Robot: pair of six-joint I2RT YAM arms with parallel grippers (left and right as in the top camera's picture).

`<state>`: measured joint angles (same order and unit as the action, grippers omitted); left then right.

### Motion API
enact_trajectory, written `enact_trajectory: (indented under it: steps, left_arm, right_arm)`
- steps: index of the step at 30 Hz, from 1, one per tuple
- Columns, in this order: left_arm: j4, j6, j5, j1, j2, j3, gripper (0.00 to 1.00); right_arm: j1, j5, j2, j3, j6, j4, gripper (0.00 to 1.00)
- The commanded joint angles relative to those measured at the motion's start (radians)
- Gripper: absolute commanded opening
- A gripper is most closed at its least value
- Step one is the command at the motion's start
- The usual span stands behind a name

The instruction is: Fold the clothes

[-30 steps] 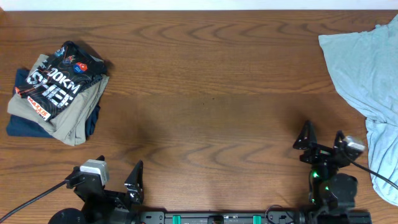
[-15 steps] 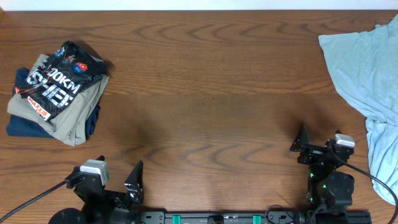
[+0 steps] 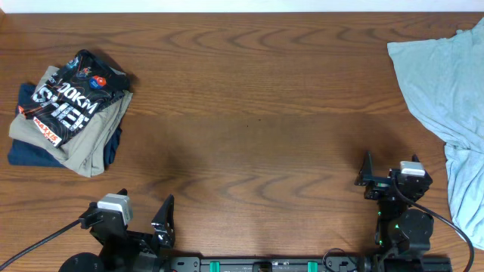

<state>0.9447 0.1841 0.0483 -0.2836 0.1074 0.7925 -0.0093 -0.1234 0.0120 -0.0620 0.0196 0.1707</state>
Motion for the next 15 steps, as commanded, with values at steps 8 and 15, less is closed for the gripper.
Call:
enact_trajectory:
  steps: [8,15]
  left_arm:
    - [0.000,0.008,-0.008,-0.004,-0.005,-0.001,0.98]
    - [0.000,0.008,-0.008,-0.004,-0.005,-0.001,0.98]
  right_arm:
    - [-0.010,0.026,-0.007,0.013,0.027,-0.003,0.99]
    - [-0.010,0.026,-0.007,0.013,0.027,-0.003,0.99]
